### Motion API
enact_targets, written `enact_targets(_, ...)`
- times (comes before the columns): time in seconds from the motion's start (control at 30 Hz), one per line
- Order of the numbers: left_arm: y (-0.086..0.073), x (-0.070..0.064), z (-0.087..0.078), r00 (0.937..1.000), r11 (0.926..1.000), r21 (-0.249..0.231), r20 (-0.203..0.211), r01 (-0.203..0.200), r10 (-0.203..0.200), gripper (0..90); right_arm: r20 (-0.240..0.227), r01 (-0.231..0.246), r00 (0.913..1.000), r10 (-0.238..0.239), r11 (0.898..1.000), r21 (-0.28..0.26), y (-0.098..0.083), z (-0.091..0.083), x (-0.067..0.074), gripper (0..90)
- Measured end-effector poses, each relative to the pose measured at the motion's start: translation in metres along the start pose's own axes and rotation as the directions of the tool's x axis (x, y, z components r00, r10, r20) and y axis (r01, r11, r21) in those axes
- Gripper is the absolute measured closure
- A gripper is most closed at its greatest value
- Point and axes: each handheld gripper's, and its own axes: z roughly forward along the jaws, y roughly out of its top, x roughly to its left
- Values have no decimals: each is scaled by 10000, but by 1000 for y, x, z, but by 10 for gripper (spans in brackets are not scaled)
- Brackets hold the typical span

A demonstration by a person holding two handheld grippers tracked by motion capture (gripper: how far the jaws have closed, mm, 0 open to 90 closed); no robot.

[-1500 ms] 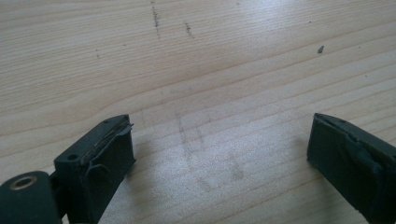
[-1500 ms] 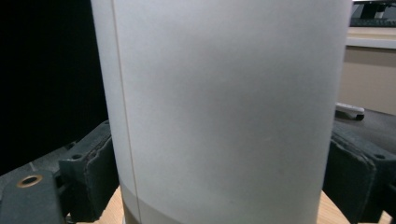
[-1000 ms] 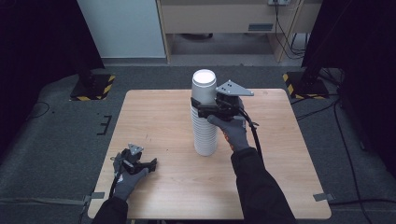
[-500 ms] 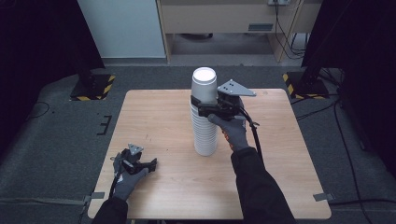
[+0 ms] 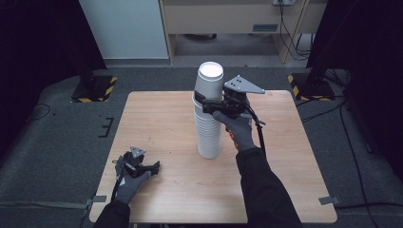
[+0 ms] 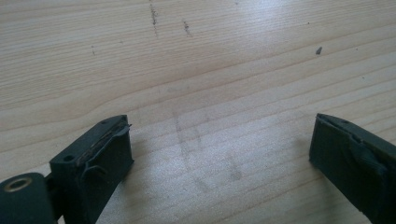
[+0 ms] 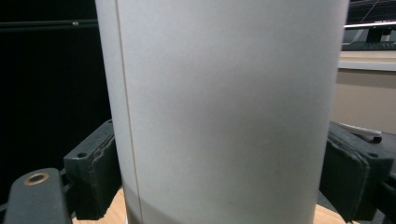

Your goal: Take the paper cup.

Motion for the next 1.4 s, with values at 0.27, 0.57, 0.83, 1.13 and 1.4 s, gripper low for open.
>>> enact_targets(0.27, 0, 0, 1, 10000, 10000, -53, 25, 62, -62, 39, -40, -65, 10000, 64, 9999, -121, 9, -1, 0, 135)
enact_targets(0.57, -1, -1, 1, 10000, 10000, -55, 24, 78, -78, 37, -37, -202, 9998, 201, 9993, -305, 20, -2, 0, 134)
enact_targets(0.83, 0, 0, 1, 10000, 10000, -58, 40, 59, -59, 36, 21, -263, 9996, 265, 9974, -668, 31, -8, 1, 134)
enact_targets(1.13, -1, 0, 1, 10000, 10000, -64, 47, 65, -65, 35, -76, -500, 9987, 495, 9922, -1140, 44, -17, 1, 134)
enact_targets(1.4, 0, 0, 1, 10000, 10000, -59, 52, 64, -64, 34, 13, -578, 9983, 585, 9897, -1309, 52, -31, -3, 134)
